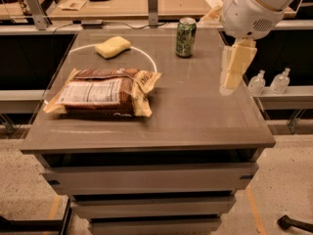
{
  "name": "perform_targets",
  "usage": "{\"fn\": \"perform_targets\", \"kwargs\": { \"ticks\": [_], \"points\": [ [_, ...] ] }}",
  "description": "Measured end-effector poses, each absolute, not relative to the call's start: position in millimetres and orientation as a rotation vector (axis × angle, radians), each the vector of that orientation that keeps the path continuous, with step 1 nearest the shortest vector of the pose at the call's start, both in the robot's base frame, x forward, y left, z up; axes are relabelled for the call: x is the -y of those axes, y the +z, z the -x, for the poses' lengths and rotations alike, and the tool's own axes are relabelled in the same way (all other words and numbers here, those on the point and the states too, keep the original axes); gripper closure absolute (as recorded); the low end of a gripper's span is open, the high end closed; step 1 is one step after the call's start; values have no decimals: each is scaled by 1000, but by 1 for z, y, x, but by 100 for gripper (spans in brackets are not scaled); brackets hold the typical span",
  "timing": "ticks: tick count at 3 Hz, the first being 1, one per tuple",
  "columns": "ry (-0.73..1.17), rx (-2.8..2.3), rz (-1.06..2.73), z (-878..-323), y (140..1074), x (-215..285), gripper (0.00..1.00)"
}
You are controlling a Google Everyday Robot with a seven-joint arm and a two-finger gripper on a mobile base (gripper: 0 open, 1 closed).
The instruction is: Move sponge near brown chip bag
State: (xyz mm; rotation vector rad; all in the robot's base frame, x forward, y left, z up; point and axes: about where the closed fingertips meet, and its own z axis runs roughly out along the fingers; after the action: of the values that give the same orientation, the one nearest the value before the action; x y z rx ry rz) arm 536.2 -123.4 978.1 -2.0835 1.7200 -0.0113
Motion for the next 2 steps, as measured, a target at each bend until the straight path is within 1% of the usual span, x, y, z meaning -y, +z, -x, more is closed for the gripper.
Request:
{"fn": "perform_targets", "kwargs": {
  "ticks": [2],
  "points": [
    [65,-1503,1953,-579,993,99,0]
  ]
}}
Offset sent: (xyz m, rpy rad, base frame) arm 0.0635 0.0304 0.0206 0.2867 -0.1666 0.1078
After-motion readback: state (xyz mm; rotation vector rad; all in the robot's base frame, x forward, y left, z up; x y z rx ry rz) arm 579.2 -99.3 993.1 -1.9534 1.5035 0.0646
